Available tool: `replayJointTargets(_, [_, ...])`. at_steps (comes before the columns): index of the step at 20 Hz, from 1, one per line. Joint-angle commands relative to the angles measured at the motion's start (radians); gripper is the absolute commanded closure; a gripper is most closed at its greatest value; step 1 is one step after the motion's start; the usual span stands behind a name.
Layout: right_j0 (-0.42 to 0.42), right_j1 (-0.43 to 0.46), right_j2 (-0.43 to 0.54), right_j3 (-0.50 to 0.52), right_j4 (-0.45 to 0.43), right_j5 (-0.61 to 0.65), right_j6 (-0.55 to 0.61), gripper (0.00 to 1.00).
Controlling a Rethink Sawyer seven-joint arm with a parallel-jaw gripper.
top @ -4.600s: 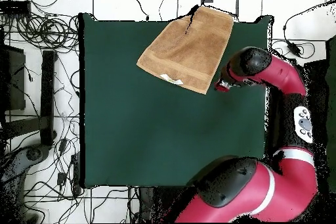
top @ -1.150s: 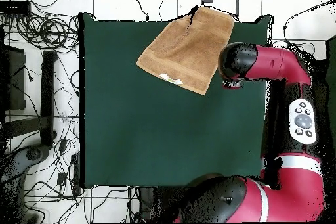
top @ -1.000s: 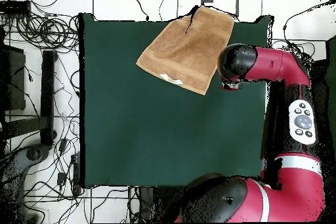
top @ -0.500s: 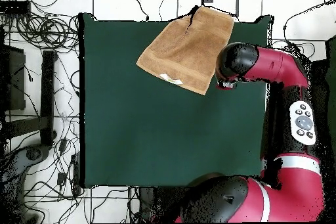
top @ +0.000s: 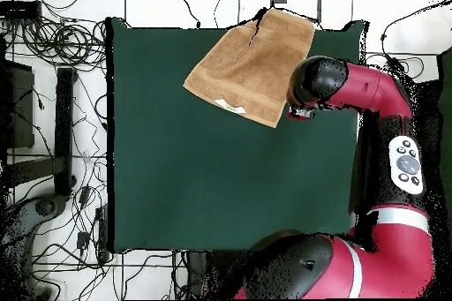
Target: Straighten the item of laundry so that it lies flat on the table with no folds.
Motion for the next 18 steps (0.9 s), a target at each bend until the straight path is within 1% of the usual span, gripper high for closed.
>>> replayJointTargets(1, [0.043,0.095,0.052,0.103,0.045,0.016,0.248,0.00])
replayJointTargets(7, [0.046,0.102,0.060,0.114,0.084,0.014,0.260,0.00])
replayJointTargets(12, [0.061,0.104,0.058,0.132,0.108,-0.020,0.295,0.00])
replayJointTargets(18, [0.073,0.105,0.048,0.142,0.120,-0.037,0.300,0.00])
